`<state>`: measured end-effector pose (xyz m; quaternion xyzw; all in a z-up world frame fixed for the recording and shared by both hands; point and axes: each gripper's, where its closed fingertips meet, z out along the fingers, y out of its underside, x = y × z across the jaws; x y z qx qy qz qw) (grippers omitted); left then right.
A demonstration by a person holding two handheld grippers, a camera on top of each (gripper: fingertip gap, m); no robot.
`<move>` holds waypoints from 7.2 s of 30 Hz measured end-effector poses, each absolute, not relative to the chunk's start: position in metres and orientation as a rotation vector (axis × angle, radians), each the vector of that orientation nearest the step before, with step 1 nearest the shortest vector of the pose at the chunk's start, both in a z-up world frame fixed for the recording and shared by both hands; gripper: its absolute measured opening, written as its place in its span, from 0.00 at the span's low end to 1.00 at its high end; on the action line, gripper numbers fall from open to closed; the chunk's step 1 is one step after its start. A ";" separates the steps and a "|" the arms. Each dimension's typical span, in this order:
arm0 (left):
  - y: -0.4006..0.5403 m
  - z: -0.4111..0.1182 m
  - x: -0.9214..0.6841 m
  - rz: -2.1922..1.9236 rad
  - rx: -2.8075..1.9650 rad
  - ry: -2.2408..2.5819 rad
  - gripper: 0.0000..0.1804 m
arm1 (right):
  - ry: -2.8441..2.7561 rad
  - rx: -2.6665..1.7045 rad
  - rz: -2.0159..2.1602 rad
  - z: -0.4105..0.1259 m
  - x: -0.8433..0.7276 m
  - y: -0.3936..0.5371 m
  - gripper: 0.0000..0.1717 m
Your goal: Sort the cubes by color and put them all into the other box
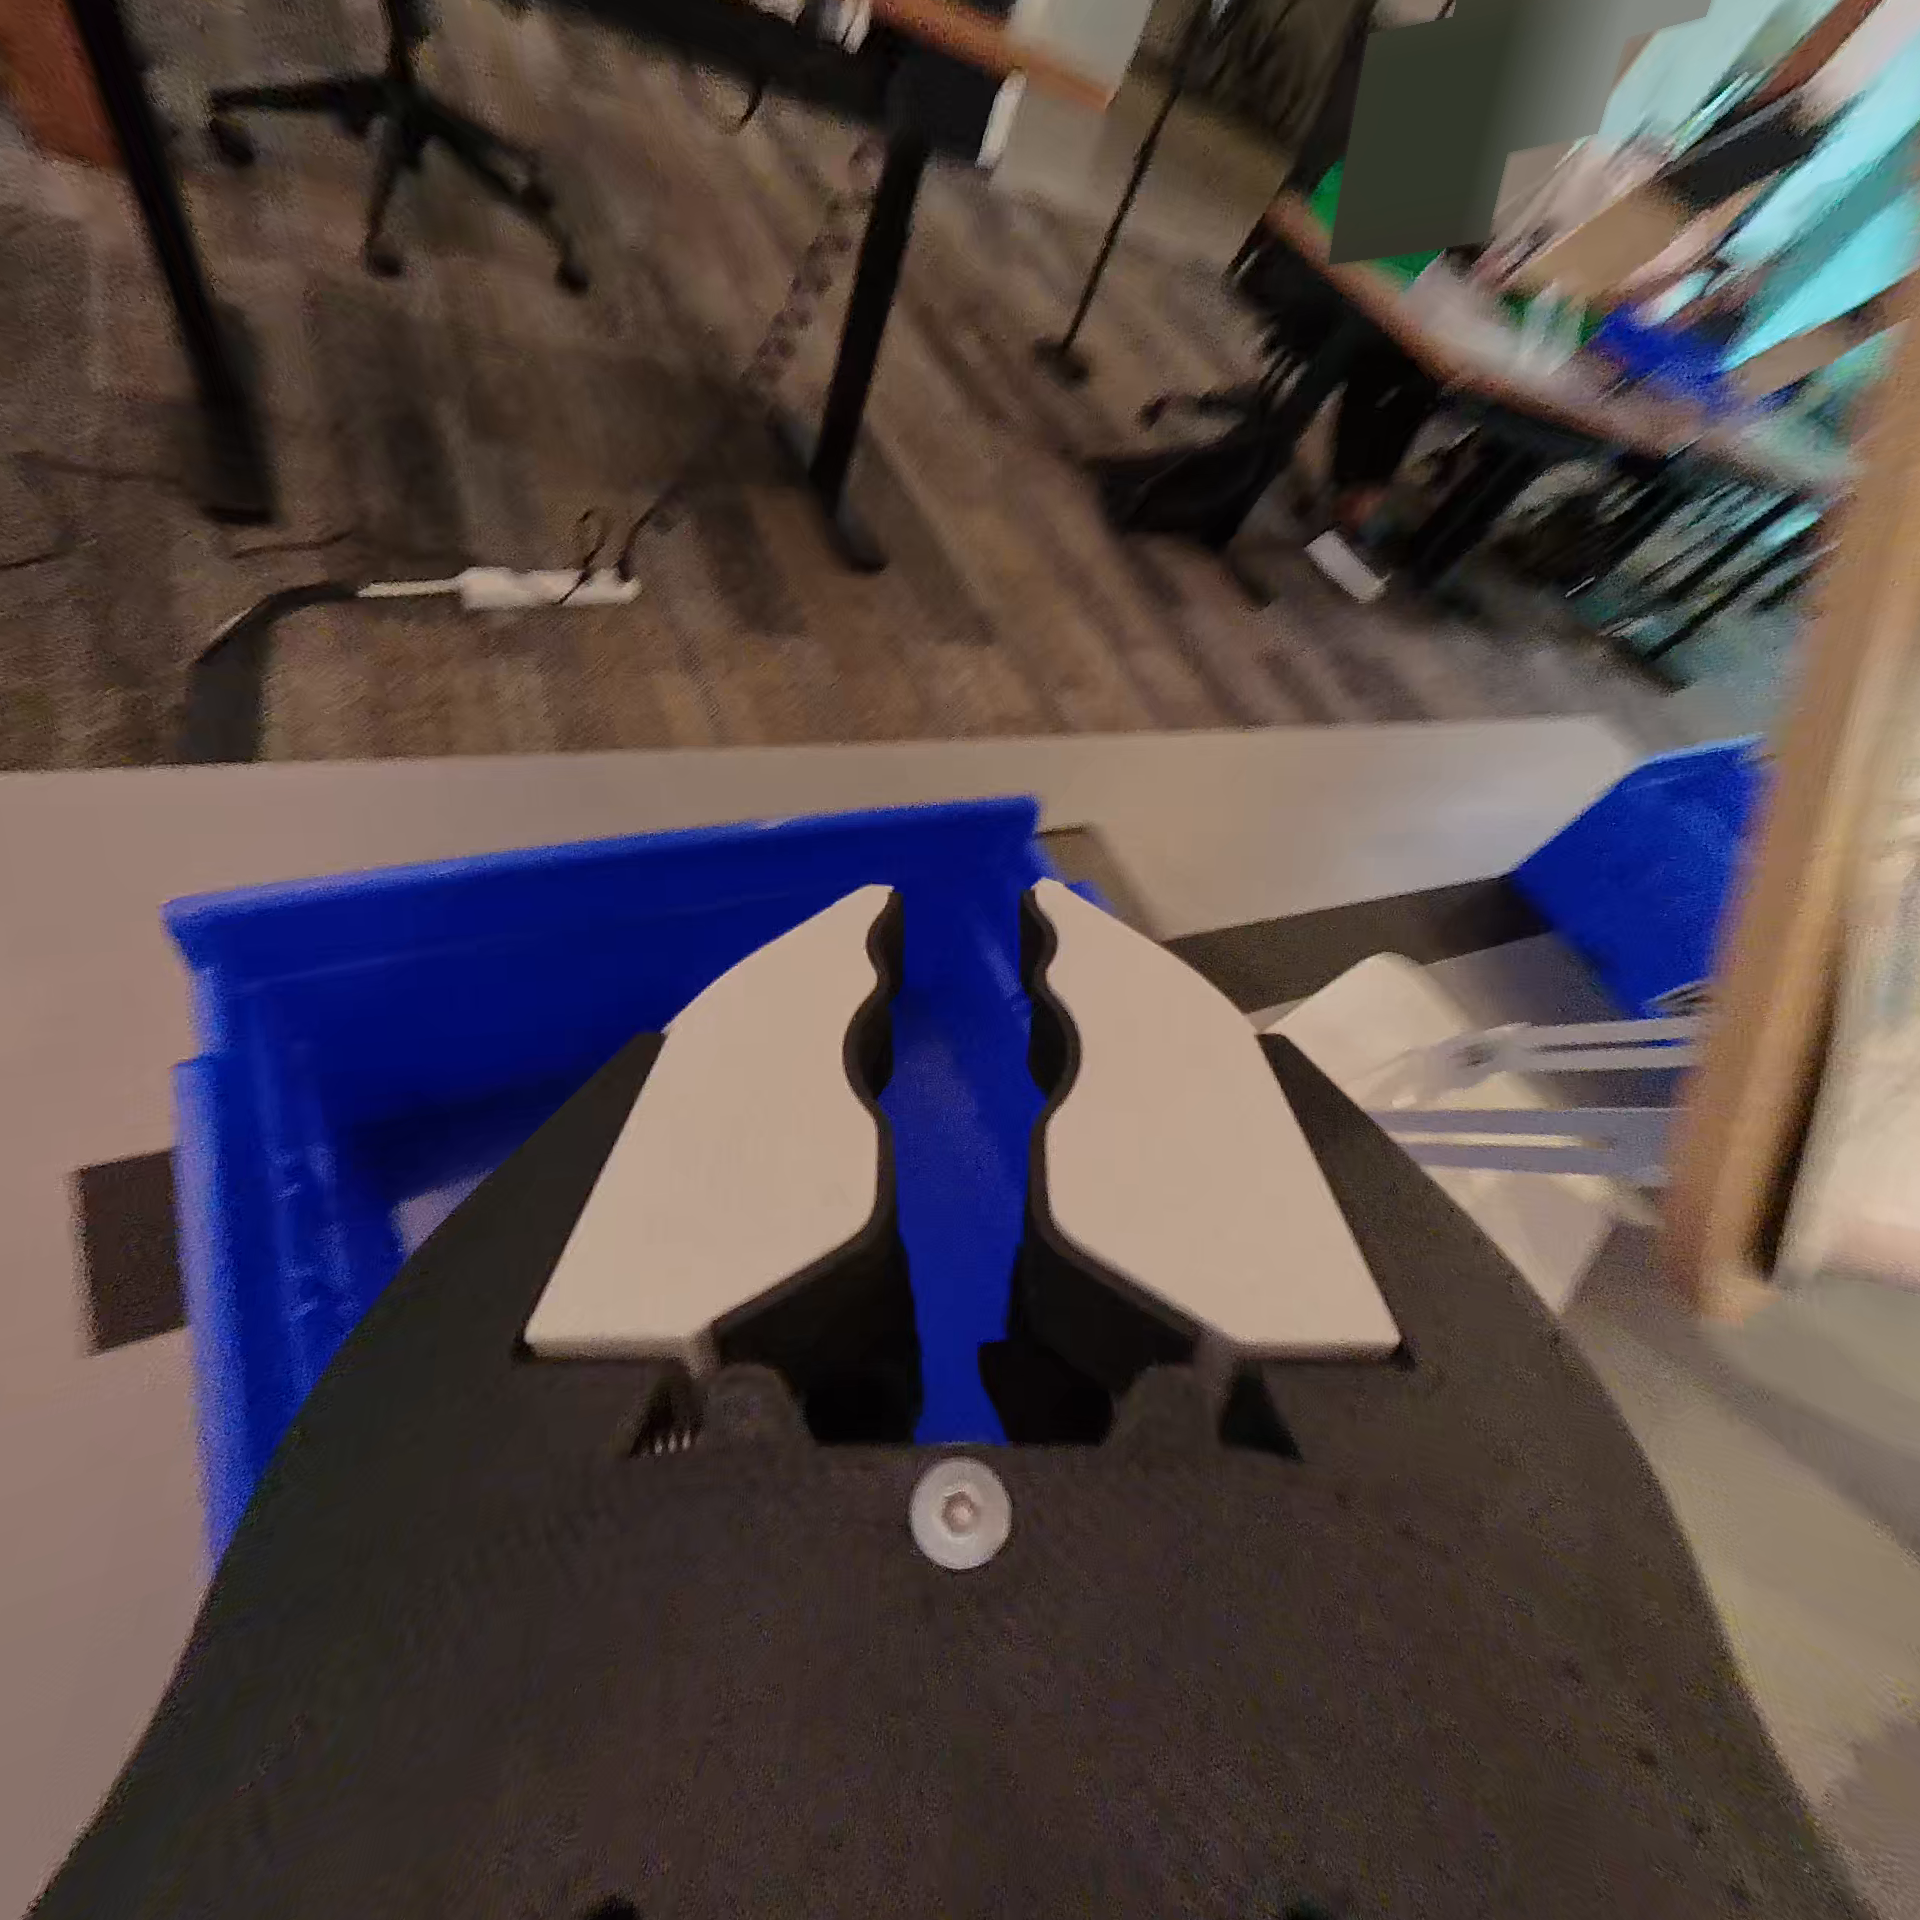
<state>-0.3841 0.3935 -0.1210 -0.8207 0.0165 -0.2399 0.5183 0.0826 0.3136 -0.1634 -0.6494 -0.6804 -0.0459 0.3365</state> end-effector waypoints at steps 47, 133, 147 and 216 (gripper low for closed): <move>0.413 -0.265 -0.414 0.001 -2.574 0.049 0.16 | -1.847 -1.622 -0.172 -0.178 0.066 0.313 0.14; 0.237 -0.008 -0.025 -1.389 -1.446 0.861 0.01 | -1.219 -1.010 -0.239 0.002 0.072 0.308 0.17; 0.238 -0.006 -0.029 -1.303 -1.451 0.880 0.00 | -1.377 -2.000 -0.560 -0.123 0.274 0.354 0.18; 0.267 -0.144 -0.288 -0.080 -2.511 1.158 0.14 | -1.707 -2.138 -0.612 -0.211 0.241 0.359 0.20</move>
